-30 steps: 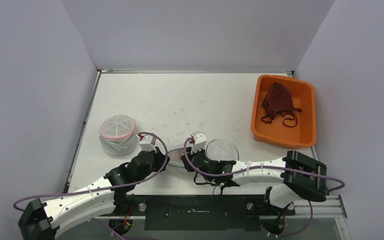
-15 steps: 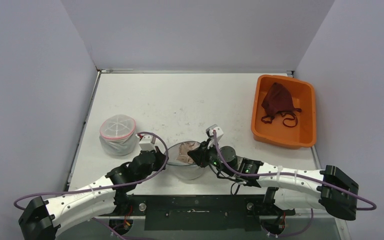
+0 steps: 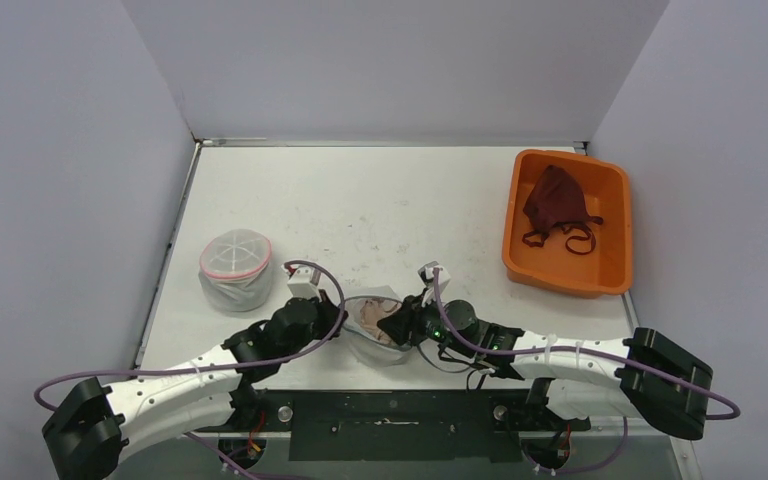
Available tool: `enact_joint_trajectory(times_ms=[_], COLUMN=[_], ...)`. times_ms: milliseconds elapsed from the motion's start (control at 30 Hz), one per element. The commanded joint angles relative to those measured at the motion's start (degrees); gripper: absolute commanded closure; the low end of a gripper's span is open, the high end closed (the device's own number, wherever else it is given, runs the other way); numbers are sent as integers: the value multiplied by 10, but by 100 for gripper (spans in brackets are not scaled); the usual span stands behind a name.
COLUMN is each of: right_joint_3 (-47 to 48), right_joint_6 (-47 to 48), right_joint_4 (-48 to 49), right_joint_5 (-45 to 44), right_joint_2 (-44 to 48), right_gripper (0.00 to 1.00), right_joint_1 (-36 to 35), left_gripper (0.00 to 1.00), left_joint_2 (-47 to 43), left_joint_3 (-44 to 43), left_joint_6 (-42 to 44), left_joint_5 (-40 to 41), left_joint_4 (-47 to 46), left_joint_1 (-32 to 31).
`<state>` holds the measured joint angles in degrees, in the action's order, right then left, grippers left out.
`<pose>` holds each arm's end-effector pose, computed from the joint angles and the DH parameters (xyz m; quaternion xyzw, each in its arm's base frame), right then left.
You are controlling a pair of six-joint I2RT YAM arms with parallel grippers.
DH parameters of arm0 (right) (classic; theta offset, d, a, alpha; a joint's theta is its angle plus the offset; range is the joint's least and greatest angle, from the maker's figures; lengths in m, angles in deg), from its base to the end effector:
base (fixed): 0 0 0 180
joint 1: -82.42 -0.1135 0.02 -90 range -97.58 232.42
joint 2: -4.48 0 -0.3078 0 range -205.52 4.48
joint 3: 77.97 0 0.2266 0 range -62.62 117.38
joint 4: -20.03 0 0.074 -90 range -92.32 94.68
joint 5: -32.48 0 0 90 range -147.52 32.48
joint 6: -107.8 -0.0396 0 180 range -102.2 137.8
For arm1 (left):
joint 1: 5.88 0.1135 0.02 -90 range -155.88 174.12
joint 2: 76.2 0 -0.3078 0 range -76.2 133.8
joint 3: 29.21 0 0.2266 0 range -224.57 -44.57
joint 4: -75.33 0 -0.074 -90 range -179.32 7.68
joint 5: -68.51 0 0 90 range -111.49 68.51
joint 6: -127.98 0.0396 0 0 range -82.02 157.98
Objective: Unzip the laundry bag and remove the bra
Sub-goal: Pick up the bra from the laundry bag.
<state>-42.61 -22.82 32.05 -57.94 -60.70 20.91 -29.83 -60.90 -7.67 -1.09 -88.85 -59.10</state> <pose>0.0935 0.1717 0.2455 -0.1444 0.7950 0.4564 0.3726 0.0844 -0.0899 0.2225 -0.0313 0.8584 -0.2710 0.4344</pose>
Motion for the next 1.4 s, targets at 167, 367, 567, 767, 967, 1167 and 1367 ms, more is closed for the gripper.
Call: enact_joint_trajectory(times_ms=[167, 367, 567, 767, 967, 1167, 1367], right_joint_3=[14, 40, 66, 72, 66, 76, 109], right_joint_6=[-21, -17, -17, -24, -3, 61, 125], right_joint_4=[31, 3, -38, -52, -29, 8, -15], right_joint_5=[19, 24, 14, 10, 17, 105, 211], right_joint_2=[-2, -27, -72, -81, -35, 7, 23], right_gripper=[34, 23, 32, 69, 95, 95, 95], right_joint_1=[2, -1, -6, -6, -5, -7, -15], left_gripper=[100, 100, 100, 100, 100, 100, 100], left_joint_2=[18, 9, 3, -7, -21, -27, -26], left_joint_3=[0, 5, 4, 7, 10, 6, -7], left_joint_6=[14, 14, 15, 15, 15, 11, 10], left_joint_5=[-57, -56, -53, -48, -47, -37, -24], left_joint_4=[-93, -95, -85, -78, -73, -57, -48], left_joint_1=[-5, -7, -8, -9, -9, -9, -9])
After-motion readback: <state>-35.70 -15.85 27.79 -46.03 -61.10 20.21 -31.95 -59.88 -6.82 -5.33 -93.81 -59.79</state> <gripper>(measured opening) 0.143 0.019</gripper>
